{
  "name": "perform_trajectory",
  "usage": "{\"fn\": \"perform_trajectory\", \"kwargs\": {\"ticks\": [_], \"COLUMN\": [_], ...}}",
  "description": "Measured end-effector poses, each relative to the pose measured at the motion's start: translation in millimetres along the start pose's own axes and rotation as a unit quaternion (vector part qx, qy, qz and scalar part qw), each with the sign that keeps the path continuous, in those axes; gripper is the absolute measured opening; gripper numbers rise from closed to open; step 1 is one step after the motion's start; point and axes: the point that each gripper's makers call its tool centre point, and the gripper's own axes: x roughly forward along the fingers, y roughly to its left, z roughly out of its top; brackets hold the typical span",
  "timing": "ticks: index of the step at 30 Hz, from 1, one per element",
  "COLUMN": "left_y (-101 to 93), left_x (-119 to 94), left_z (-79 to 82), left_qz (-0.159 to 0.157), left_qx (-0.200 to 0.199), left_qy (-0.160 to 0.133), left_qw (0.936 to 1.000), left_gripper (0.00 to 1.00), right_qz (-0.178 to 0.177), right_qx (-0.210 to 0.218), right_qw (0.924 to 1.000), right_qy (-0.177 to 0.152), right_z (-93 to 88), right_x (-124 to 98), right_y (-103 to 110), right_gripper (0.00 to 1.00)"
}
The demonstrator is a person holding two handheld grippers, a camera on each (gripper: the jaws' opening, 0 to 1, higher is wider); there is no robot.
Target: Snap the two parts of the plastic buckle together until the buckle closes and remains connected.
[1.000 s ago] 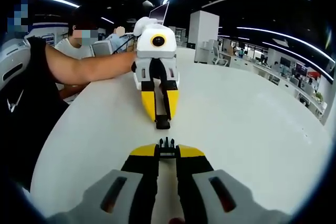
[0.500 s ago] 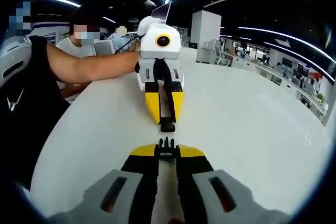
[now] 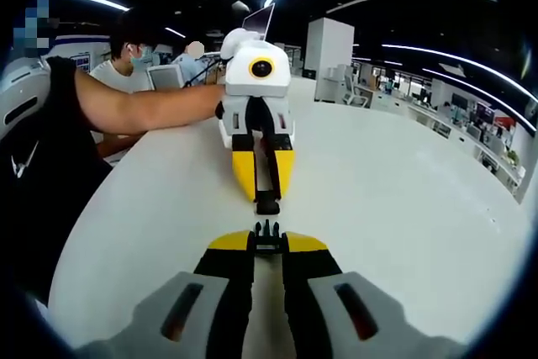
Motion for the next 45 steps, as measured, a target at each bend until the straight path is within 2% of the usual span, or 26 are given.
{"fn": "perform_trajectory", "kwargs": {"ticks": [22, 45], "left_y": [3.3, -8.9], "left_x": [1, 5], "left_z": [1.7, 1.9], "left_qz": [-0.004, -0.005], "left_qx": [0.004, 0.005], "left_qy": [0.001, 0.001], "left_qw": [1.0, 1.0], "left_gripper": [0.11, 0.11], "right_qz": [0.003, 0.004], "right_qx": [-0.002, 0.006], "right_qw": [1.0, 0.9999], "right_qy": [-0.004, -0.012], "right_z": [1.7, 3.8], "right_x": [2, 5], "right_y": [3, 2], "right_gripper": [0.11, 0.11]}}
